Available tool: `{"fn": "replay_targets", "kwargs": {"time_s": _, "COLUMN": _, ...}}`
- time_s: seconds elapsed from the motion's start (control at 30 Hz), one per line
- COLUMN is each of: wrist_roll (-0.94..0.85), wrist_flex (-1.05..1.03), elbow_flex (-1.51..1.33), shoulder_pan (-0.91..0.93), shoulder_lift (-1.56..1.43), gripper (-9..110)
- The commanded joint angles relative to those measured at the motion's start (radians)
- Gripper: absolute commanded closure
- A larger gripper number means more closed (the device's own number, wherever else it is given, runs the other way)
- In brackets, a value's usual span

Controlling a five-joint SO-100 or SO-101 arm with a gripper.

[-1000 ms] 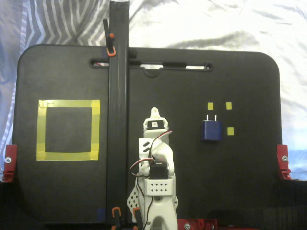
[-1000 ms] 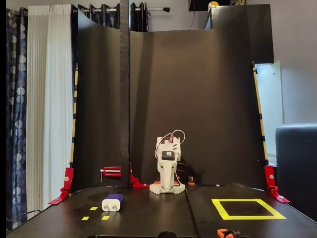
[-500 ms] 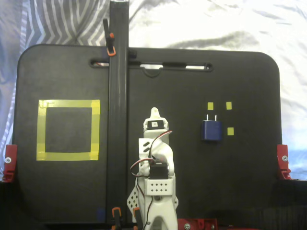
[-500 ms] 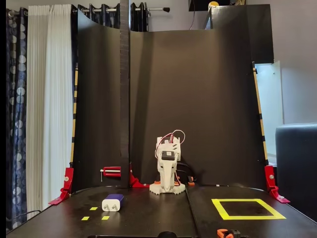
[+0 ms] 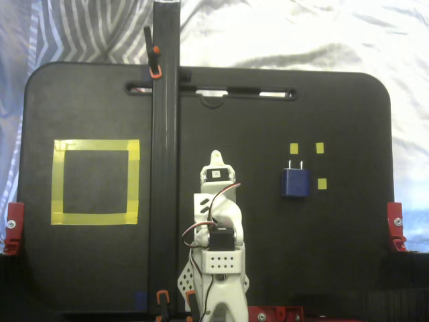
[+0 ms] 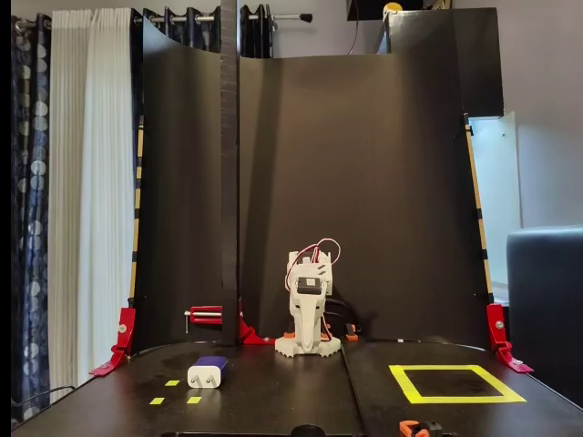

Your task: Grasp a block and put it in the designated area.

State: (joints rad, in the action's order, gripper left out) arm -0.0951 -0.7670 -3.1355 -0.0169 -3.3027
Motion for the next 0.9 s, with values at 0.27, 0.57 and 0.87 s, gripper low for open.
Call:
{"fn": "replay_targets", "kwargs": {"time_s": 0.27, "wrist_roll": -0.037, "wrist_flex": 0.041, "elbow_flex": 0.038, "shoulder_pan": 0.049, "shoulder_lift": 0.043, "gripper": 102}}
{"fn": "replay_targets", "kwargs": {"time_s": 0.57, "wrist_roll": -0.112, "wrist_flex": 0.005, "elbow_flex": 0.35, "shoulder_pan": 0.069, "shoulder_lift": 0.318, "gripper": 102}}
{"fn": "replay_targets", "kwargs": {"time_s": 0.87, "wrist_roll": -0.388, "wrist_flex": -0.14, "elbow_flex": 0.715, "shoulder_pan": 0.083, "shoulder_lift": 0.604, "gripper": 102}}
